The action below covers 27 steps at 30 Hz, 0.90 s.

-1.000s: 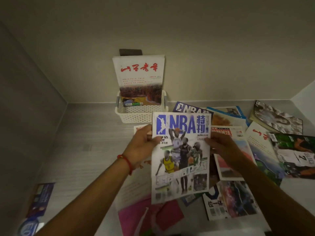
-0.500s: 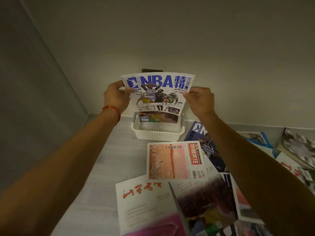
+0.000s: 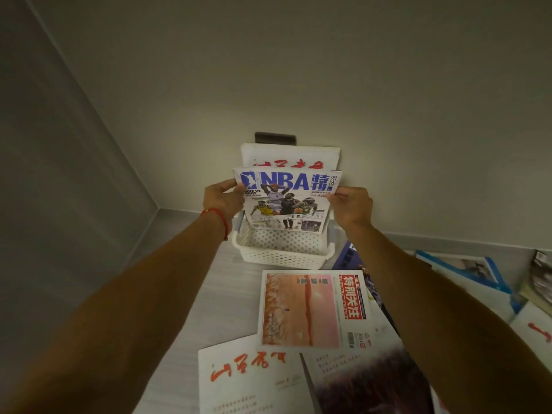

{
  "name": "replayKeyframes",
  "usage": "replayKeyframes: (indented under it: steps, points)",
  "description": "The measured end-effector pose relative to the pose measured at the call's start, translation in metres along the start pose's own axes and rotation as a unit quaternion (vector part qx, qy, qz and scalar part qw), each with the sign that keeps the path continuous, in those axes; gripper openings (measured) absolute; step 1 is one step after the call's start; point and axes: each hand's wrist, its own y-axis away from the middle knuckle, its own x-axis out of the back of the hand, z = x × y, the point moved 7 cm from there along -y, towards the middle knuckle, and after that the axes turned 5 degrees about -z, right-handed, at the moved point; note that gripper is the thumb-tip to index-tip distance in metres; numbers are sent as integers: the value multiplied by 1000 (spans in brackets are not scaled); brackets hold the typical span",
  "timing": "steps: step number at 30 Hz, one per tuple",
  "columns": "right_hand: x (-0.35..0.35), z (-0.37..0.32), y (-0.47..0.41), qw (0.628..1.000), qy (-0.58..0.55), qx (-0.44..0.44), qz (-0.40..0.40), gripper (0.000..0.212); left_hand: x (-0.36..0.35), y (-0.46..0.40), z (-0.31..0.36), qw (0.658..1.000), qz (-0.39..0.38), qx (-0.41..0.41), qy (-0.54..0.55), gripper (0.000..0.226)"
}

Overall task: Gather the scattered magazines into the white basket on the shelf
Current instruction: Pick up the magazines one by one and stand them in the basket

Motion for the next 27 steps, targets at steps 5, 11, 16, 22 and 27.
replayKeyframes:
  steps: [5,11,16,22,27]
  points:
    - [-10,2,-4,997,-40,-43,-45,19,-12,-5,-1,999,-25,-14,-23,52]
    - [-32,-5,10,974,-105,-68,-189,65,-26,-2,-9,994,-104,9,-15,68]
    - [-28,-7,44,987,-2,-28,-157,62,-8,20,-21,993,-85,-9,-85,66]
    - [-45,12,173,955,44,8,-294,19,54,121,-110,954,-40,-61,-290,32]
    - [-81,74,296,833,250,-106,-482,21,119,211,-223,904,-42,49,-423,43]
